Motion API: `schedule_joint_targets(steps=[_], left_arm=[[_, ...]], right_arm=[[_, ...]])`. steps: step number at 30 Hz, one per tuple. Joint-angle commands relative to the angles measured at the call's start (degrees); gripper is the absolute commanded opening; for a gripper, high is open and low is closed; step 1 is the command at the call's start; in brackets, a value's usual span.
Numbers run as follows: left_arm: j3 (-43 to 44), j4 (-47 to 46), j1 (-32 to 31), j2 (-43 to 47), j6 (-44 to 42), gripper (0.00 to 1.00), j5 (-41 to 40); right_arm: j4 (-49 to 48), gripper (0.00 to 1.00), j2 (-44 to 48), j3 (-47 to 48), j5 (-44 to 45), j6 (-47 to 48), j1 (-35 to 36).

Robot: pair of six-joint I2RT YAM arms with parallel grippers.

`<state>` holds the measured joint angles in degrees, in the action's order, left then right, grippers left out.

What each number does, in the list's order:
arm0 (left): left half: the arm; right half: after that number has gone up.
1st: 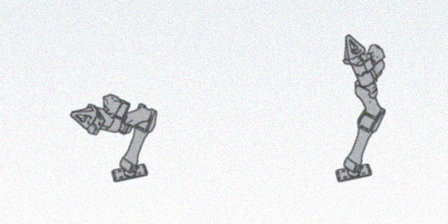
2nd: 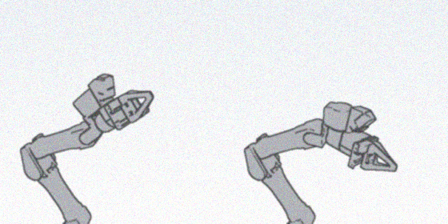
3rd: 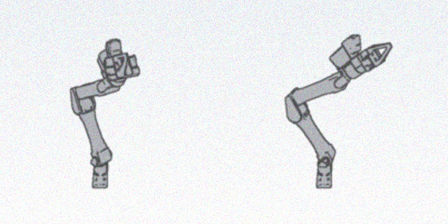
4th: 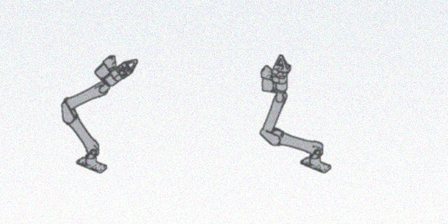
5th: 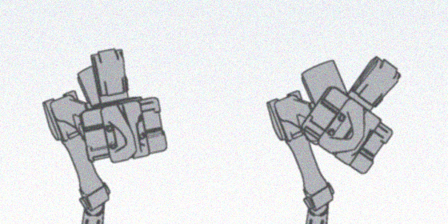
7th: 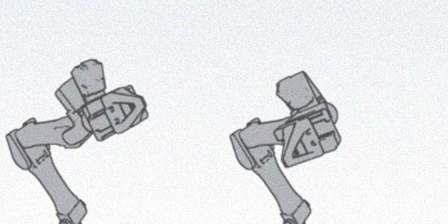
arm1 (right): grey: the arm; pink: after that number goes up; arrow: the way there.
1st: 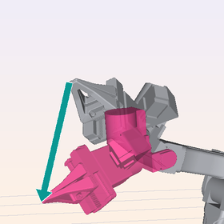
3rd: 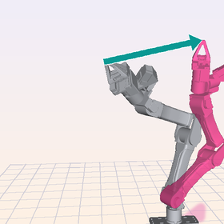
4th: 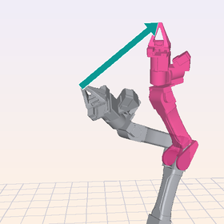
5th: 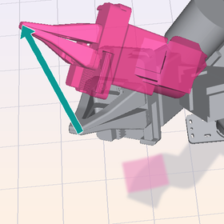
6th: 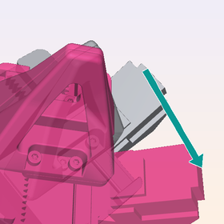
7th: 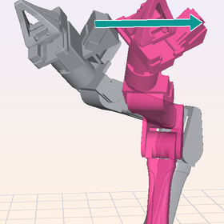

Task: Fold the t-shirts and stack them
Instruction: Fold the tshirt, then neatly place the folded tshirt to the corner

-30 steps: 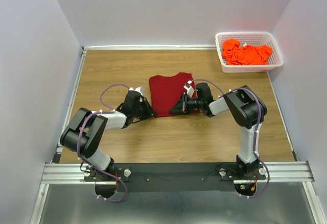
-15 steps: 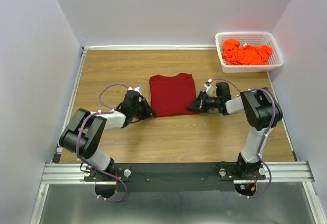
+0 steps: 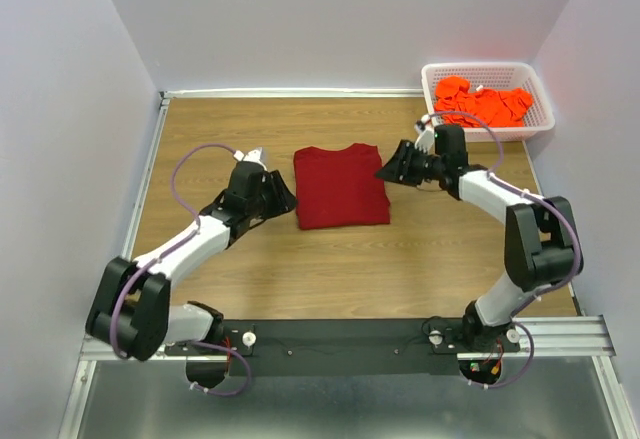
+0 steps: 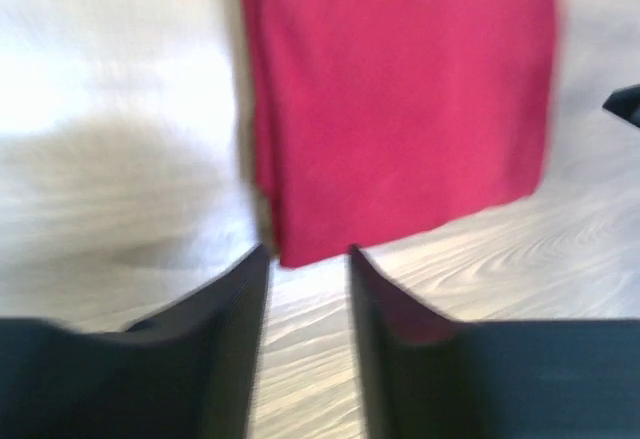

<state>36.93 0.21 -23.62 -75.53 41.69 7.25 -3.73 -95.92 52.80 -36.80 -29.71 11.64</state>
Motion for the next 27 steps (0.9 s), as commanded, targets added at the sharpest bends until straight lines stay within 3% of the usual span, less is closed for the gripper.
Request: schedule_joint_targets(steps=[1, 5, 10, 19, 27], left_arm=[[5.8, 9.0, 0.3, 7.3, -5.3, 0.63, -12.4], [8.9, 13.1, 0.4, 13.2, -9.1, 0.76, -20.8], [8.9, 15.1, 0.5, 20.0, -14.1, 0.85, -31.9], [3.9, 10.6, 0.5, 24.7, -18.2, 0.85, -37.8], [1.9, 8.0, -0.4, 28.2, -18.8, 0.85, -39.4]], right_arm=[[17.9, 0.61, 1.6, 6.9, 19.1, 5.6, 0.7], [27.0, 0.75, -1.5, 12.3, 27.6, 5.3, 3.7], [32.8, 0.79, -6.4, 17.4, 35.9, 2.7, 8.7], [33.9, 0.77, -16.6, 24.3, 38.5, 0.0, 11.5], [34.0, 0.62, -22.2, 29.1, 39.0, -0.3, 15.1]])
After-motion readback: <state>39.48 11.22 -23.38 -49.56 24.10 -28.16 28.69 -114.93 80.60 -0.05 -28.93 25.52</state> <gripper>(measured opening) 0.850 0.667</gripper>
